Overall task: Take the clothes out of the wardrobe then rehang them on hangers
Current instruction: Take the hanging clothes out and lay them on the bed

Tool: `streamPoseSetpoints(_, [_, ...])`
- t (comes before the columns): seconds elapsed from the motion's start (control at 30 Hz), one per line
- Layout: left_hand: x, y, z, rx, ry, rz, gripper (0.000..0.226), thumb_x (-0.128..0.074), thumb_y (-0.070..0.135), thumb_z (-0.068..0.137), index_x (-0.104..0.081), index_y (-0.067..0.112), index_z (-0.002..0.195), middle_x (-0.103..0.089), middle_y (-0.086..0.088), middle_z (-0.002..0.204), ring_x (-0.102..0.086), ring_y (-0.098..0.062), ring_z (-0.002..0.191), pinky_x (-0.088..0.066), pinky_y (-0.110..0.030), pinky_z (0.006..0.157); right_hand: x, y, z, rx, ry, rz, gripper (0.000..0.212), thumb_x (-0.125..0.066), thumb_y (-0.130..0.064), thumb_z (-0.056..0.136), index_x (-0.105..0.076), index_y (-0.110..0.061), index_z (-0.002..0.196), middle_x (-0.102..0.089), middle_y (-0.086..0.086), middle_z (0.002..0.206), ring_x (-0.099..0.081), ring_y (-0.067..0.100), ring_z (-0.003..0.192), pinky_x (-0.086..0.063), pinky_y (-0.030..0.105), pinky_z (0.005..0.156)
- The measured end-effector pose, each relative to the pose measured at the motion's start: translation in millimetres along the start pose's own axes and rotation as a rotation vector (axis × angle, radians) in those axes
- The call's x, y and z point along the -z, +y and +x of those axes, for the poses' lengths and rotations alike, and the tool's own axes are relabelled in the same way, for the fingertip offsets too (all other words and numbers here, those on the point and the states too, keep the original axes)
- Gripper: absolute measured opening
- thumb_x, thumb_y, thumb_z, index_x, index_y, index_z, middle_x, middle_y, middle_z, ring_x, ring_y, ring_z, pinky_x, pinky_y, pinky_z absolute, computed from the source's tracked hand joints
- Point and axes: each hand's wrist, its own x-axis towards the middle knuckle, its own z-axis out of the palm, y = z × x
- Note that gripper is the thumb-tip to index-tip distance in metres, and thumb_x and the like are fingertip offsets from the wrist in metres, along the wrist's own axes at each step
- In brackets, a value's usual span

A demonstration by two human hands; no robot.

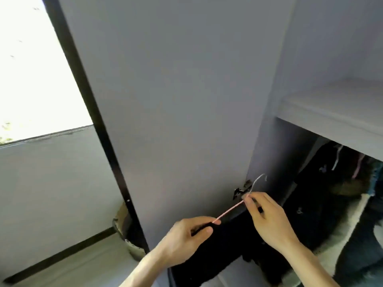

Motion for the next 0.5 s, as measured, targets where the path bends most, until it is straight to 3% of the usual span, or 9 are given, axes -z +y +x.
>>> streamPoseSetpoints(0.1, [9,-11,-61,0.057,0.070,0.050,0.026,-0.054,0.047,0.097,-0.063,0.051,0.121,-0.072,0.012,0.100,-0.065,-0.011,0.093,-0.052,-0.028,0.089,-27,-21,-18,0.120,-0.133,-0.013,0.023,-0.042,-0.053,0.096,-0.058,-0.039,0.088,-0.059,-0.021,0.095,-0.059,0.001,0.091,-0.047,0.018,0.072])
streamPoseSetpoints(0.13, [10,-15,-82,0.085,0.103,0.062,0.026,-0.054,0.049,0.096,-0.063,0.052,0.121,-0.070,0.020,0.095,-0.063,0.000,0.087,-0.050,-0.019,0.083,-37,-29,-27,0.160,-0.166,-0.013,0.025,-0.040,-0.055,0.095,-0.054,-0.039,0.083,-0.058,-0.020,0.092,-0.059,0.003,0.088,-0.045,0.017,0.069])
streamPoseSetpoints(0.2, [11,-24,-124,0.157,0.203,0.095,0.024,-0.057,0.059,0.091,-0.062,0.056,0.114,-0.062,0.029,0.079,-0.056,0.004,0.075,-0.041,-0.011,0.070,-60,-44,-47,0.244,-0.197,-0.004,0.025,-0.041,-0.053,0.097,-0.049,-0.038,0.078,-0.057,-0.018,0.088,-0.057,0.005,0.084,-0.043,0.014,0.068])
streamPoseSetpoints(0.33, [16,-43,-212,0.301,0.447,0.192,0.010,-0.061,0.071,0.080,-0.064,0.064,0.086,-0.065,0.031,0.086,-0.061,0.004,0.083,-0.041,-0.010,0.068,-105,-87,-89,0.392,-0.244,0.032,0.020,-0.050,-0.039,0.099,-0.054,-0.033,0.080,-0.053,-0.019,0.074,-0.054,0.006,0.078,-0.040,0.012,0.062])
streamPoseSetpoints(0.5, [24,-53,-327,0.449,0.717,0.222,0.011,-0.060,0.072,0.077,-0.063,0.072,0.088,-0.063,0.024,0.089,-0.063,0.000,0.086,-0.050,-0.018,0.072,-160,-161,-140,0.553,-0.338,0.093,0.019,-0.052,-0.036,0.098,-0.060,-0.028,0.082,-0.051,-0.014,0.068,-0.050,0.007,0.070,-0.039,0.017,0.057])
